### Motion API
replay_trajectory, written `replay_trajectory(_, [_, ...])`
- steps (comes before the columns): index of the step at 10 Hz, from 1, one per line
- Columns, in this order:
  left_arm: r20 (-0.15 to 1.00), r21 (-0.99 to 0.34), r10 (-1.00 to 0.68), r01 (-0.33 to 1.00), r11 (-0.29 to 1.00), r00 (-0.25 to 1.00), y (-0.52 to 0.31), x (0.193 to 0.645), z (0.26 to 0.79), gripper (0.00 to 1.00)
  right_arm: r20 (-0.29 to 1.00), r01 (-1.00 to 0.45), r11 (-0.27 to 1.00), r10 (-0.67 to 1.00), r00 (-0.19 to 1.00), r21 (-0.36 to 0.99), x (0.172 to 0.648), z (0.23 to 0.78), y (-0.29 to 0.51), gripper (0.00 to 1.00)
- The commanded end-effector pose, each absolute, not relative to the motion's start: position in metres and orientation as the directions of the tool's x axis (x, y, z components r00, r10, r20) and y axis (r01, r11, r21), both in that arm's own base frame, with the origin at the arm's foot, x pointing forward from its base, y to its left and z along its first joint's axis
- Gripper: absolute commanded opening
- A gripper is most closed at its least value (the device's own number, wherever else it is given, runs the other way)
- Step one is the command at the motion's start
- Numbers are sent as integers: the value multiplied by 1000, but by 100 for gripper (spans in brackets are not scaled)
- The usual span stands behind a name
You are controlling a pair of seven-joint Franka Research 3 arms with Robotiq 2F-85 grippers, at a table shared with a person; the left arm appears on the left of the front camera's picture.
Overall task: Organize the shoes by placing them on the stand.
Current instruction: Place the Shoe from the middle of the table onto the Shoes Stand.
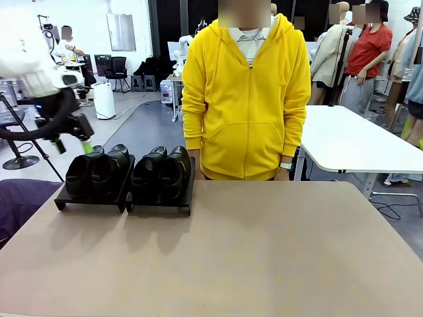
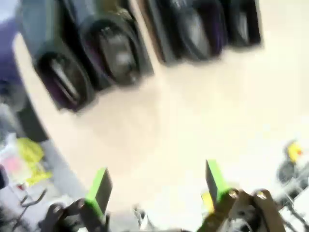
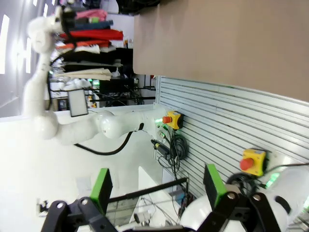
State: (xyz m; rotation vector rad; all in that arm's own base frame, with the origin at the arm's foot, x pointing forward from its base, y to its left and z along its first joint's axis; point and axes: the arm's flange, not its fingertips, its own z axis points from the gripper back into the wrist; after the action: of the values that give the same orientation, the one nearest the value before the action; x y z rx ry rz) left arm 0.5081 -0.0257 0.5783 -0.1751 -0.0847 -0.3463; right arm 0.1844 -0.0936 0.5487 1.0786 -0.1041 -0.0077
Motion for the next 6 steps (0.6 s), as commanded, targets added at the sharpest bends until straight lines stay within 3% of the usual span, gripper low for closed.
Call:
replay_trajectory(1, [137,-194,-398,418,887,907,-13,433,577,100,109,-74,457,-51,993,886,186,554,-92,100])
replay_trajectory(4, [387,-439,-134,310,844,912,28,307,528,100,109,-74,457,-51,993,886,186,554,-92,100])
replay_trajectory(6, [454,-680,78,288,674,887,111,283,510,100,109,-74,457,-51,993,886,186,554,-92,100])
